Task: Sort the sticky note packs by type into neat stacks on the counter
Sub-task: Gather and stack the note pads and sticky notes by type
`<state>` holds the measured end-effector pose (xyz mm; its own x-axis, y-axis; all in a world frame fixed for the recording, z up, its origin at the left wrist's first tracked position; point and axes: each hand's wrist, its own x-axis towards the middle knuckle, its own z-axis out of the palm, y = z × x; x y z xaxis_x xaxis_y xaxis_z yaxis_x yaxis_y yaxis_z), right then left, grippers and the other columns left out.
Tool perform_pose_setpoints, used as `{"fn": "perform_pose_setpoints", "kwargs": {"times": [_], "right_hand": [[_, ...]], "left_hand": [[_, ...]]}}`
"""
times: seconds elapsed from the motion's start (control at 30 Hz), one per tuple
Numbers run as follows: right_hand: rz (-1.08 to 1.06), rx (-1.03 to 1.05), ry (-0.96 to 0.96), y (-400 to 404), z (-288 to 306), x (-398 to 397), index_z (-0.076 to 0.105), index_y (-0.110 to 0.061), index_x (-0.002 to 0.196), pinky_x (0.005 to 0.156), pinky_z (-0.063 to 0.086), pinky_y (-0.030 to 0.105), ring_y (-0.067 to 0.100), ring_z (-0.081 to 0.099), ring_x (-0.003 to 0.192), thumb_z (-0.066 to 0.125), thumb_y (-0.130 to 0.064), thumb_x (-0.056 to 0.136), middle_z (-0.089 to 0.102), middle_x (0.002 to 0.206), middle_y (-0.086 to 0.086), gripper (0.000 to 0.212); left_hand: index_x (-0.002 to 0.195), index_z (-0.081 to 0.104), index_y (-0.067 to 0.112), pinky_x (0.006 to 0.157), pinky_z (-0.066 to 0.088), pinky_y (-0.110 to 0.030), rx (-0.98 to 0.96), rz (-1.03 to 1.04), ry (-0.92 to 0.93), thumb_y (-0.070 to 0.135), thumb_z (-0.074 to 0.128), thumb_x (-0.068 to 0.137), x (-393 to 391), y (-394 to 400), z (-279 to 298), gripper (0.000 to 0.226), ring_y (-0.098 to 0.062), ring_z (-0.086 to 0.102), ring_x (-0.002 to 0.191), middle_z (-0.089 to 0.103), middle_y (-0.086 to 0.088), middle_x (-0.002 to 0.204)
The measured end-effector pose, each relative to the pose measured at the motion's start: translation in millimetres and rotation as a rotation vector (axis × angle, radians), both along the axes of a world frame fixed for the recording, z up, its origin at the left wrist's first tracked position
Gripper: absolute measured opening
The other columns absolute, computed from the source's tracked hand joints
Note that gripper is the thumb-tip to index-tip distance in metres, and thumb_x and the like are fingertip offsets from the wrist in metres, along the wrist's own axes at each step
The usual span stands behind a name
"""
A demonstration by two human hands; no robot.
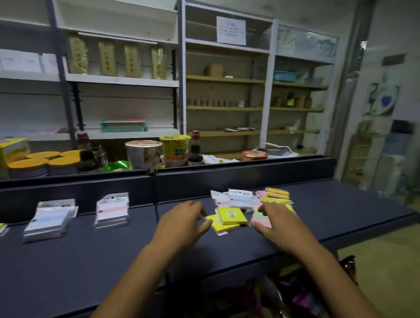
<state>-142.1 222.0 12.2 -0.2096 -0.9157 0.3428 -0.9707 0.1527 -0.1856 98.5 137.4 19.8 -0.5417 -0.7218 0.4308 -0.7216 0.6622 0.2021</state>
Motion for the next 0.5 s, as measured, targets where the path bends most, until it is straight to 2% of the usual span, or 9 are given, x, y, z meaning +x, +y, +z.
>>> {"fn": "perform_pose_setpoints", "kwargs": {"times": [0.23, 0.5], "right_hand": [[-0.004, 0.001, -0.005, 22.0, -1.3, -58.3, 0.05, -0.024, 0.125, 0.096, 0.042, 0.035, 0.017, 0.049, 0.123, 0.052, -0.054, 0.095, 0.056, 0.132, -0.005, 0.042], [0.006, -0.011, -0.029, -15.2, -4.3, -91.1, 0.051, -0.025, 0.127, 0.097, 0.042, 0.036, 0.018, 0.049, 0.121, 0.051, -0.054, 0.095, 0.055, 0.132, -0.005, 0.043]], "left_hand": [[0.113, 0.058, 0.033, 0.079, 0.051, -0.03, 0.053, 0.018, 0.046, 0.051, 0.051, 0.094, -53.3, 19.4, -6.7, 0.027, -0.008, 0.055, 0.101, 0.061, 0.014, 0.109], [0.114, 0.058, 0.033, 0.08, 0.051, -0.031, 0.077, 0.036, 0.084, 0.049, 0.052, 0.095, -87.2, -15.4, -11.6, 0.026, -0.009, 0.058, 0.104, 0.062, 0.015, 0.109]]}}
